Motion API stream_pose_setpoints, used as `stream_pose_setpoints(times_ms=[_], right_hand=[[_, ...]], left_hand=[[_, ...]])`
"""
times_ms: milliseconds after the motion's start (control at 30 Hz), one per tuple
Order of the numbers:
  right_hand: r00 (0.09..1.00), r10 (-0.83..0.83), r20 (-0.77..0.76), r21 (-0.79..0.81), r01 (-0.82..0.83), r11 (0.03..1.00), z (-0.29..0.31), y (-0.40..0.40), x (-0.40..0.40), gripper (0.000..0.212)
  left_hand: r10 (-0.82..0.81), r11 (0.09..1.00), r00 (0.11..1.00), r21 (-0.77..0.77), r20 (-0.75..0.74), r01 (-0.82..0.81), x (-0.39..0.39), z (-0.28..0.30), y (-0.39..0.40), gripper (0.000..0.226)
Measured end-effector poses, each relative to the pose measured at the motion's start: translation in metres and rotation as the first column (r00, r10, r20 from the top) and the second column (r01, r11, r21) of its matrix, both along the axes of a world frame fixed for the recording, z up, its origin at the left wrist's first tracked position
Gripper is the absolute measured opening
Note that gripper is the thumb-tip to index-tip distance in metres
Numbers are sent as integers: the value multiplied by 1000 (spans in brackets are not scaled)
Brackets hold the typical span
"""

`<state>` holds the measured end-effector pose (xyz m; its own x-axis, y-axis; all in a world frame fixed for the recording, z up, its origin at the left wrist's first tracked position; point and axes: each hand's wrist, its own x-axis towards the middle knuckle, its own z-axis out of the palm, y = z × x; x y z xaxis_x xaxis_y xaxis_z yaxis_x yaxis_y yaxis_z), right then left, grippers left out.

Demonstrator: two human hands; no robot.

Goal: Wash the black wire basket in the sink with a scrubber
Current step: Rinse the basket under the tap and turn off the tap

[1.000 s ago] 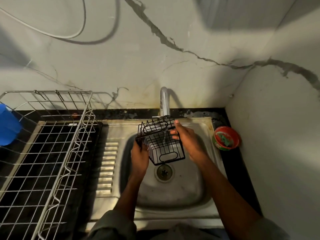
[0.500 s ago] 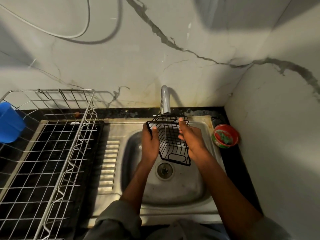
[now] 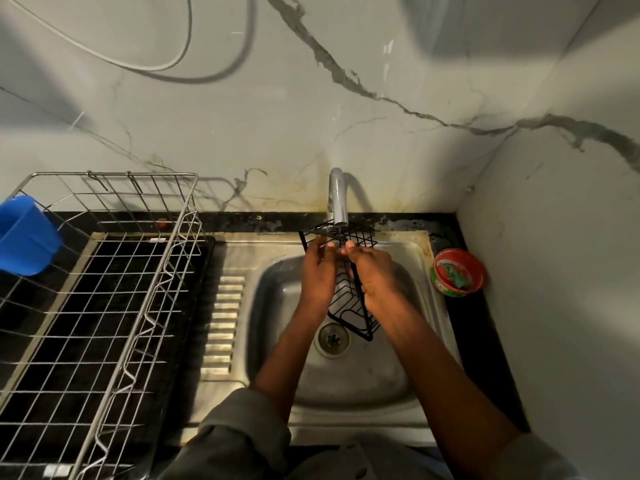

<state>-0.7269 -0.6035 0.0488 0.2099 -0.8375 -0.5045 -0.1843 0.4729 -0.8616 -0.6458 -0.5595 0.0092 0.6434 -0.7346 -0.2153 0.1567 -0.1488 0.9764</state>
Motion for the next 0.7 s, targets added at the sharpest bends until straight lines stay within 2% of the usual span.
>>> stream_pose_setpoints(times_ms=[100, 300, 433, 567, 700], right_hand=[[1000, -3, 10, -21, 3, 1000, 0, -1, -6, 18], [999, -43, 22, -30, 44, 999, -5, -4, -25, 18], [997, -80, 16, -23, 80, 997, -1, -3, -43, 17], [994, 39, -104, -77, -47, 996, -2, 1, -56, 28], [990, 122, -77, -84, -128, 988, -4, 11, -68, 16]], left_hand=[[18, 999, 994, 36, -109, -14, 0, 3, -2, 15], [-24, 999, 985, 36, -173, 30, -12, 16, -12, 19], [-46, 998, 961, 21, -272, 54, -24, 20, -20, 25], [-16, 1000, 918, -3, -397, 17, -28, 26, -21, 26], [33, 999, 914, 36, -405, -20, -32, 26, -16, 21]])
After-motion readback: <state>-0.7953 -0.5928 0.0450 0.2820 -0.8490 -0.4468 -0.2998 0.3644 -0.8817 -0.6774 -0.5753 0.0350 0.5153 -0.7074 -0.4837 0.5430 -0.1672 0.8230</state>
